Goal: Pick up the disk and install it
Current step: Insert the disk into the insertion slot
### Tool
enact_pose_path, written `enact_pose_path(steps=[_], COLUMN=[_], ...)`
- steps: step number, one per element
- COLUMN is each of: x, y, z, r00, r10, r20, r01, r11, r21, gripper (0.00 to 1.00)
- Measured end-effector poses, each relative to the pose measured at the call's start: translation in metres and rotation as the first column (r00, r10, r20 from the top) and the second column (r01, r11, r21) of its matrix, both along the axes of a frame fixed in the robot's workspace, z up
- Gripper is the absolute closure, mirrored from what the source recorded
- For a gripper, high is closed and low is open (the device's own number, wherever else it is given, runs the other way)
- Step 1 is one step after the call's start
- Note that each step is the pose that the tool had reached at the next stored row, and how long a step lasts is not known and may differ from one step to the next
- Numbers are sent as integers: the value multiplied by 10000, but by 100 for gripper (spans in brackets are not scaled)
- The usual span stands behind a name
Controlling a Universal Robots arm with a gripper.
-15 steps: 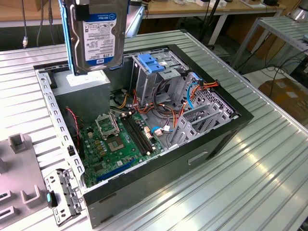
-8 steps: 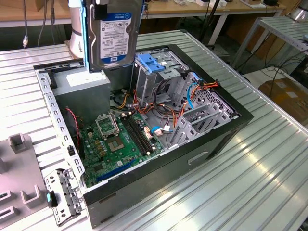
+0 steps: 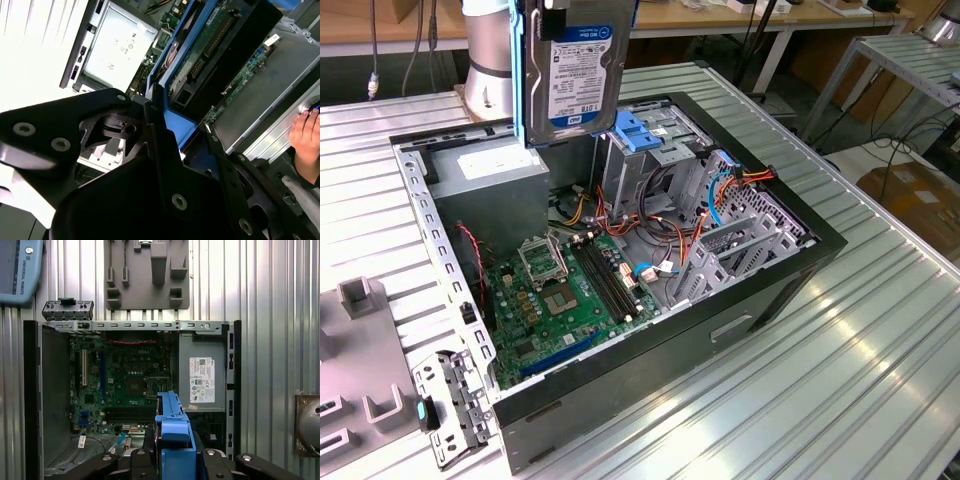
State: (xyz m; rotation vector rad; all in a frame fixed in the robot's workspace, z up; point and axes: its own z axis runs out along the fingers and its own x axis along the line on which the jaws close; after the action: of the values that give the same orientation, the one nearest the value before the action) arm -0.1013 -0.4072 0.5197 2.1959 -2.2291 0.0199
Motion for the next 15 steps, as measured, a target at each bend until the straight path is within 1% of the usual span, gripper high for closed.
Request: enact_pose_path(steps=[4, 10, 15], x=[0, 0, 0], y=[-7, -32, -73], z=[0, 0, 0], r00=[10000, 10000, 10000], r10=[0, 0, 0], r20=[0, 1, 0], r01=[0, 0, 0], r11=[10000, 10000, 10000], r21=[0, 0, 0], gripper=[63, 63, 63])
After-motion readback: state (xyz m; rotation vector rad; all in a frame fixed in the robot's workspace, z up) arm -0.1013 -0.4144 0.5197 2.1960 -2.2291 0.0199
